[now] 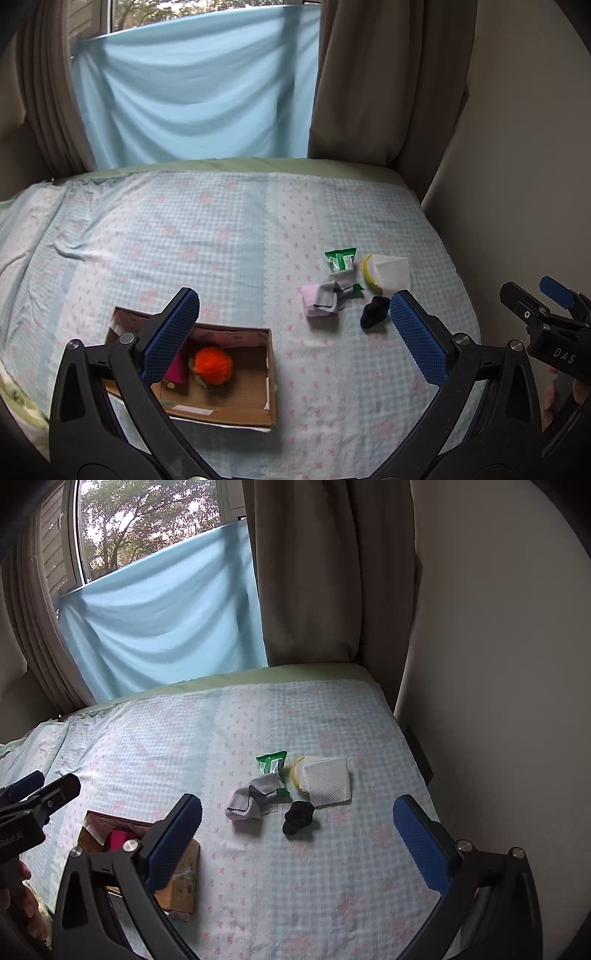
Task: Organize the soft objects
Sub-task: 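Grasp the grey cloth with the left tool while the right tool grasps the white mesh pad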
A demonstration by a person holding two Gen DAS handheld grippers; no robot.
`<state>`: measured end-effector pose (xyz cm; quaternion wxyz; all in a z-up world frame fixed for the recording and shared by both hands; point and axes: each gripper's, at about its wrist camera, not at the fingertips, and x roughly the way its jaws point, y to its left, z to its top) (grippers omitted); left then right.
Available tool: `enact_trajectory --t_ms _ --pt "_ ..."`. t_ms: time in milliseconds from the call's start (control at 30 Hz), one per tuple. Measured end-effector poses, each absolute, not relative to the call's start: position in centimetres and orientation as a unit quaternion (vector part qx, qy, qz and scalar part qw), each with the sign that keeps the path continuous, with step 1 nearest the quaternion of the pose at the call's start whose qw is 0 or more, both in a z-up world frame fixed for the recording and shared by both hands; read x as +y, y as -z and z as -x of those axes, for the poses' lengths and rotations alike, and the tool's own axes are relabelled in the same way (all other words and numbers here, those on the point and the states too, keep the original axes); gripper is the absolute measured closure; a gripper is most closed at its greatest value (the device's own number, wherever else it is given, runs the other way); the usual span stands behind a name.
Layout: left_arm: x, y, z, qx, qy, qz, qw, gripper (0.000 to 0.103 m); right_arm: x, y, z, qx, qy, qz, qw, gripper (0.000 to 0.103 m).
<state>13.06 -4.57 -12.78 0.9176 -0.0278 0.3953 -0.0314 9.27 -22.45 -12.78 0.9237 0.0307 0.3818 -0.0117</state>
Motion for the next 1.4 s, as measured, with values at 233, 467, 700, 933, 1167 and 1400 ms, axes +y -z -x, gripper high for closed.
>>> enact_trajectory --t_ms 233,467,700,933,1167,1400 --pt "-8.4 18.1 -19.9 0.429 0.061 0.013 0.901 0.000 -27.0 16.7 -15.4 0.404 0.003 -0.048 0.914 0.000" --pt "-11.9 25.1 -27.4 0.481 0.117 -0.019 0.868 0.000 -30.2 21.4 -20.9 0.427 0.008 -0.069 0.902 0.000" --pt "-13.4 33.5 -33.7 0.553 0.158 -0.033 0.817 0.001 -32.0 27.0 -26.0 0.454 0.016 -0.076 0.888 0.000" --pt "-14.0 40.0 -37.1 0.591 0.180 -0.047 0.785 0.009 -32.8 33.6 -30.7 0.476 0.015 -0.086 0.875 0.000" --pt "-14.4 44.2 -38.7 0.616 0.195 -0.062 0.761 0.018 -32.4 38.2 -33.7 0.492 0.010 -0.086 0.867 0.000" --pt "-15.0 46.0 -38.7 0.625 0.205 -0.087 0.748 0.050 -31.8 41.0 -35.3 0.500 0.011 -0.087 0.862 0.012"
